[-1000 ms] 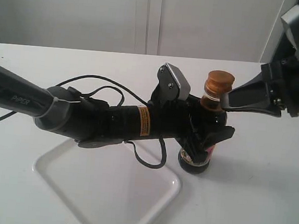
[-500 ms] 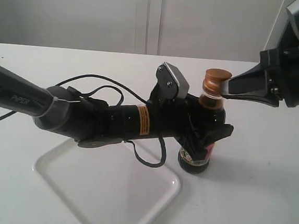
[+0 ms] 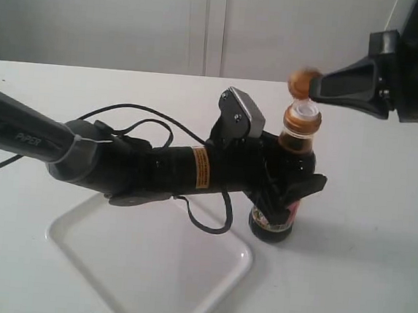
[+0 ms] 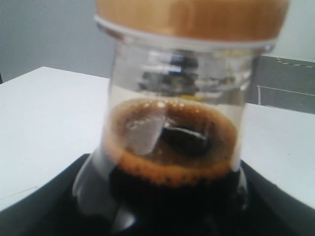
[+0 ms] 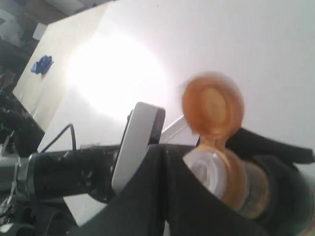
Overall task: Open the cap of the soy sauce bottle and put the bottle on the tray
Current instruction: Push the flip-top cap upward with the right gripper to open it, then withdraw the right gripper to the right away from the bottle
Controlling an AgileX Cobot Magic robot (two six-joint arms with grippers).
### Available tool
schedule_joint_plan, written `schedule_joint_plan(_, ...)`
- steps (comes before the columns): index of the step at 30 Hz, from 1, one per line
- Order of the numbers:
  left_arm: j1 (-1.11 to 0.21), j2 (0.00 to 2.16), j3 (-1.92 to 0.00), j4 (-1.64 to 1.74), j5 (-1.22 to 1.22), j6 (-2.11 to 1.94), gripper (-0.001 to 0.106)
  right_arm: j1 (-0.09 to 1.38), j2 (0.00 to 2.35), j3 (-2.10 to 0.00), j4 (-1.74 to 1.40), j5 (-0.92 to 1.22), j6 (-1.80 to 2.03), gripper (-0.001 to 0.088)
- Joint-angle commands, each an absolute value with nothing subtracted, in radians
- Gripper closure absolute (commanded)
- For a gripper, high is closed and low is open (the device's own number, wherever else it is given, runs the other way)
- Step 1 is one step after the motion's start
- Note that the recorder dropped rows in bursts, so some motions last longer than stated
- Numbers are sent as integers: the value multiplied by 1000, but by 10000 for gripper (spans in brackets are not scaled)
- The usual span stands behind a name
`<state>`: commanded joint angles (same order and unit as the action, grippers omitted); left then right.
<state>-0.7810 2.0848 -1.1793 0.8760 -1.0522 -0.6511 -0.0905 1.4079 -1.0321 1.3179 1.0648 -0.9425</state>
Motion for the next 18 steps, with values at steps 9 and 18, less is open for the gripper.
schedule_joint_plan(9, -781, 2085, -1179, 876, -1052, -651, 1053, -90, 1402, -1052, 1272, 1061, -973, 868)
schedule_joint_plan(18, -781, 2083, -1179, 876, -1044, -655, 1053, -90, 1300, -1052, 977, 1158, -961, 868)
